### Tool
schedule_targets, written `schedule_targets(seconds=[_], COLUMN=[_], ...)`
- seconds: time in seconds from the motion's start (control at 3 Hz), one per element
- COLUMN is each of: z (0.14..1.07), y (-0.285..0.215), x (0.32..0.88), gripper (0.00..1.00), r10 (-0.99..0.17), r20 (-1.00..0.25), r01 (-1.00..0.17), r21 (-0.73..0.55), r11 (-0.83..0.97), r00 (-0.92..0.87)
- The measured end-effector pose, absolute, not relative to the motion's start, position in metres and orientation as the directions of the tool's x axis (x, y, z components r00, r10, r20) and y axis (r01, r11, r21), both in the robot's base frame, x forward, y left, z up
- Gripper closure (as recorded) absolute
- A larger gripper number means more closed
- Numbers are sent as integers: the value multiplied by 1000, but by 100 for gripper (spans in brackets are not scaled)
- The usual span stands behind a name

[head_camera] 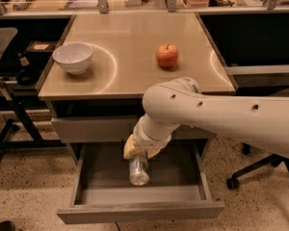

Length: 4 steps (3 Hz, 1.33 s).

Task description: Place redbull can into middle drawer

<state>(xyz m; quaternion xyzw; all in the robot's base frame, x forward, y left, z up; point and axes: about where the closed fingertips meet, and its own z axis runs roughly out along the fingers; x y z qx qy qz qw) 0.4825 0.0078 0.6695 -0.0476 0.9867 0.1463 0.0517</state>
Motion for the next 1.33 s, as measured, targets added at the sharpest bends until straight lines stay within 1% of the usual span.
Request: schedule_targets(seconds=[0.33,0.67,1.0,1.33], z=[662,628,601,545], y=[7,-7,-18,-20], x=[482,485,493,503], gripper=[100,100,100,100], r10=[-79,-20,42,99], r20=[-114,-100,-112,-90], r01=[-109,-49,5,62], r21=[288,296,306,347], r11=[951,954,952,936], r00=[-990,-995,-993,-991])
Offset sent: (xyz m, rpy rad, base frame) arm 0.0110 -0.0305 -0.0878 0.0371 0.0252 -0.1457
